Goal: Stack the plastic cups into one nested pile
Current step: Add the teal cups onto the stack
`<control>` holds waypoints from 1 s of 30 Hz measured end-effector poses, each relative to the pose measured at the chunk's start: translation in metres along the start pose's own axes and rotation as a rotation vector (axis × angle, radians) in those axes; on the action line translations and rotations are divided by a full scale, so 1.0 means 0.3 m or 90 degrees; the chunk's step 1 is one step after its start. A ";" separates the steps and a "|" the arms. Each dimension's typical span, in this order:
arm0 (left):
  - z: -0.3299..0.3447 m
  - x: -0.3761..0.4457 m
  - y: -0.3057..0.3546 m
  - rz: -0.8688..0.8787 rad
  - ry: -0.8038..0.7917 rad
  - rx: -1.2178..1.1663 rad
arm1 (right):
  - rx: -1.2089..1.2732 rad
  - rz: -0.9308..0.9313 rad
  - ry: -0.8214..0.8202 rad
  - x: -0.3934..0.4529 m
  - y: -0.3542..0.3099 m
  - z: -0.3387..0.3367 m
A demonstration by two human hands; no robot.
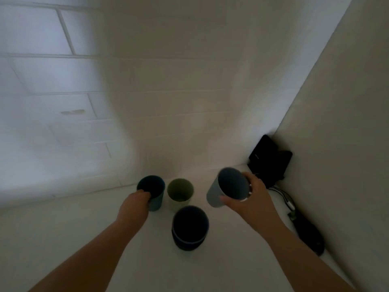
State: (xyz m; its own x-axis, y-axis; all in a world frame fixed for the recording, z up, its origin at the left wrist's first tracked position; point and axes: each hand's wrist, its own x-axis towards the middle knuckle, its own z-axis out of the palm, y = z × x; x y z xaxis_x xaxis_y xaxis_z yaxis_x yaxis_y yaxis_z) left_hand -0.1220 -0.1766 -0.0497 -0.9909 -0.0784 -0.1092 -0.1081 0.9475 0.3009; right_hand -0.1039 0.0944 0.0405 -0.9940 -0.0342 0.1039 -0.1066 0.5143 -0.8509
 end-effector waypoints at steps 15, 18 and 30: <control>-0.482 -0.271 0.133 0.272 0.358 -0.201 | -0.028 -0.018 -0.128 -0.139 -0.187 0.078; -0.551 -0.308 0.153 0.337 0.344 -0.222 | -0.050 -0.022 -0.132 -0.157 -0.192 0.128; -0.459 -0.329 0.240 0.420 0.171 -0.258 | 0.009 0.102 -0.158 -0.186 -0.079 0.227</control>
State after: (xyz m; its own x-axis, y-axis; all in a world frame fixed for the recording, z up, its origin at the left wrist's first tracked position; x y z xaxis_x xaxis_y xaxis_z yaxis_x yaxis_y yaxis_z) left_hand -0.0429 -0.1435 0.1133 -0.8405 0.3356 0.4254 0.5344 0.6436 0.5479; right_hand -0.0476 0.0258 0.0197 -0.9737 -0.1626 -0.1594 0.0531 0.5186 -0.8534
